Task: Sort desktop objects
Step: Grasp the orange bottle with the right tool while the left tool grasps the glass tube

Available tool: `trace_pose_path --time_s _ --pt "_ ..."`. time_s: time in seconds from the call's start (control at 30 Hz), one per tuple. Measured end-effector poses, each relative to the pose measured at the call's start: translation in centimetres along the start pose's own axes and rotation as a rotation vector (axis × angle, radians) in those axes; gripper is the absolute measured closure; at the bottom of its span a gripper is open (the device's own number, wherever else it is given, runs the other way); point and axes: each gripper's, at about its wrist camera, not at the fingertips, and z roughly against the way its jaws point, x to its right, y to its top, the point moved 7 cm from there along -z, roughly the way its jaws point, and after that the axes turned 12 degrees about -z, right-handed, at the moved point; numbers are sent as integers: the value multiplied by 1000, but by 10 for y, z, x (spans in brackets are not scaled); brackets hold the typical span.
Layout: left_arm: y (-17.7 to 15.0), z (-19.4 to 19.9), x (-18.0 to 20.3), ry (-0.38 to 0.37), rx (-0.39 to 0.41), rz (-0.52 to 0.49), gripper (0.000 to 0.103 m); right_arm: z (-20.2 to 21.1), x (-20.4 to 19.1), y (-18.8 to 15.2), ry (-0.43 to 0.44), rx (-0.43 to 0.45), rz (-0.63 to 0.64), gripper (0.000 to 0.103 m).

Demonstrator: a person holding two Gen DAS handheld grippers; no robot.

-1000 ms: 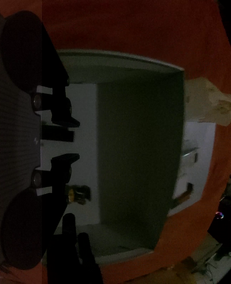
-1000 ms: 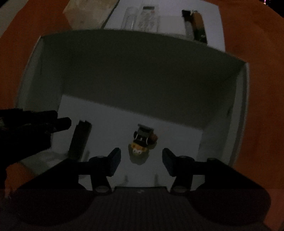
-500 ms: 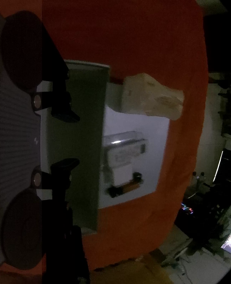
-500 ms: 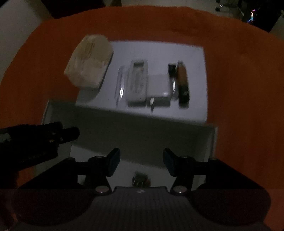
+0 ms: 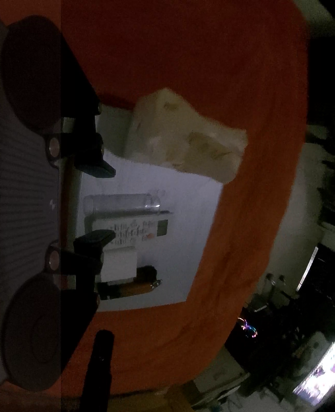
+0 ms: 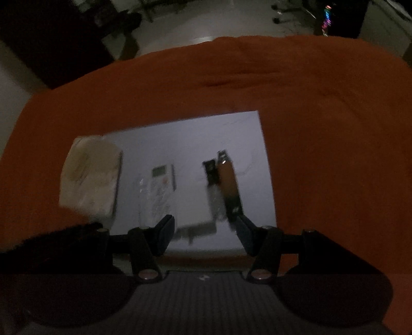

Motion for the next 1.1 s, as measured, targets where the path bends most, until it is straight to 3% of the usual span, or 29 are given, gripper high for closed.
trace_pose_path --time_s 0.3,0.53,0.77,0.83,0.87,1.1 --pt "13 -44 -3 10 -55 18 63 -60 19 18 -84 -54 -27 48" --pt "17 -66 -1 -9 -87 16 63 -76 27 17 -118 -86 31 49" --pt "14 -85 -6 18 -127 11 62 -91 34 19 -141 -108 66 49" --pt "15 -88 -8 25 -130 18 42 -95 36 18 -156 -118 80 49" --pt "15 -89 -8 28 -127 22 39 -96 36 18 -160 -119 84 49" --pt "13 -94 -5 31 -139 2 36 -100 37 18 -153 -137 98 48"
